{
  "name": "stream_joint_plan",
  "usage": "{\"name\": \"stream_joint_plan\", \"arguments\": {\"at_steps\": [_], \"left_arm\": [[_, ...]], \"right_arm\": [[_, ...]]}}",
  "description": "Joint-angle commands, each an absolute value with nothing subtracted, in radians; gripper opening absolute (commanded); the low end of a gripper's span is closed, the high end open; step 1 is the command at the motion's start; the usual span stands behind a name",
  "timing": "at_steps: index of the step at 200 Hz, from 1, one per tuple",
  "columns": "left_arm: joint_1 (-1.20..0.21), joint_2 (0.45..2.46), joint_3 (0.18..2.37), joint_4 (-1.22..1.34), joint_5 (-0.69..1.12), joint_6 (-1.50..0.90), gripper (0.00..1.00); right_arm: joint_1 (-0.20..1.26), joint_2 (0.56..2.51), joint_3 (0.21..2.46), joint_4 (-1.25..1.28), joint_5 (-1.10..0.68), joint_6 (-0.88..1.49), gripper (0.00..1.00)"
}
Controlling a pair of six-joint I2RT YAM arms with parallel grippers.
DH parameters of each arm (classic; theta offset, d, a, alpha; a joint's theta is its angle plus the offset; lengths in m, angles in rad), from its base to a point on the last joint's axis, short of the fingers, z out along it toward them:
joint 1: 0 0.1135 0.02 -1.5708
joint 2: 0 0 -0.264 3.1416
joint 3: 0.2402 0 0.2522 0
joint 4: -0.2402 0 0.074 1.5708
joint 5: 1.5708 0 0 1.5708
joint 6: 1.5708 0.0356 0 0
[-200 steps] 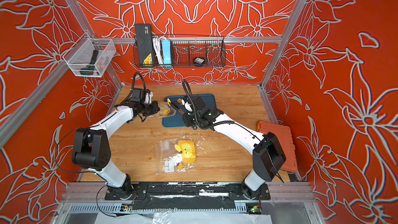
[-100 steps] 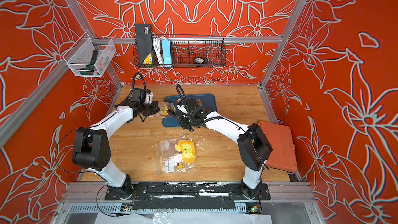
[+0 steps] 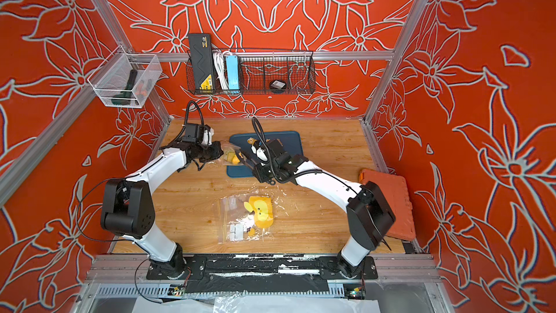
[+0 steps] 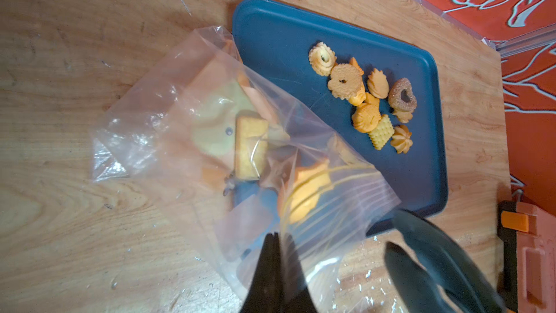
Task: Put the cookies into a resealable bag to prevent moisture
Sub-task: Place the cookie in the ziploc bag, then pick up the cookie from the tray.
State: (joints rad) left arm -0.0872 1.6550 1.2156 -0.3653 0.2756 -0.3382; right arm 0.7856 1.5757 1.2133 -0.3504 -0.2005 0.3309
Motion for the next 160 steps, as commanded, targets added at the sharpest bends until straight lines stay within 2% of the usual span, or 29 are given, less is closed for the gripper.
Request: {"name": "stream_joint_plan", "arguments": {"at_steps": [1, 26, 59, 121, 160], "left_arm": [[-0.092, 1.629, 1.228, -0.371, 0.231, -0.338, 0.00], [-0.089, 1.620, 1.223, -0.365, 0.228, -0.340, 0.00], [-0.089, 1.624, 1.224, -0.367, 0.232, -0.338, 0.00], [-0.089, 1.630, 1.225, -0.367, 0.242, -0.337, 0.00], [-0.089, 1.632, 1.226, -0.367, 0.244, -0.336, 0.00]], "right_arm": [[0.772, 1.503, 1.184, -0.348, -0.023, 0.356, 0.33], [0.697, 1.528, 1.184, -0.460, 0.022, 0.391, 0.29], [0.617, 1.558, 1.194, -0.557, 0.041, 0.399, 0.31], [0.551, 1.619, 1.212, -0.591, -0.039, 0.369, 0.50], [0.548, 1.678, 1.251, -0.601, -0.042, 0.348, 0.52]]}}
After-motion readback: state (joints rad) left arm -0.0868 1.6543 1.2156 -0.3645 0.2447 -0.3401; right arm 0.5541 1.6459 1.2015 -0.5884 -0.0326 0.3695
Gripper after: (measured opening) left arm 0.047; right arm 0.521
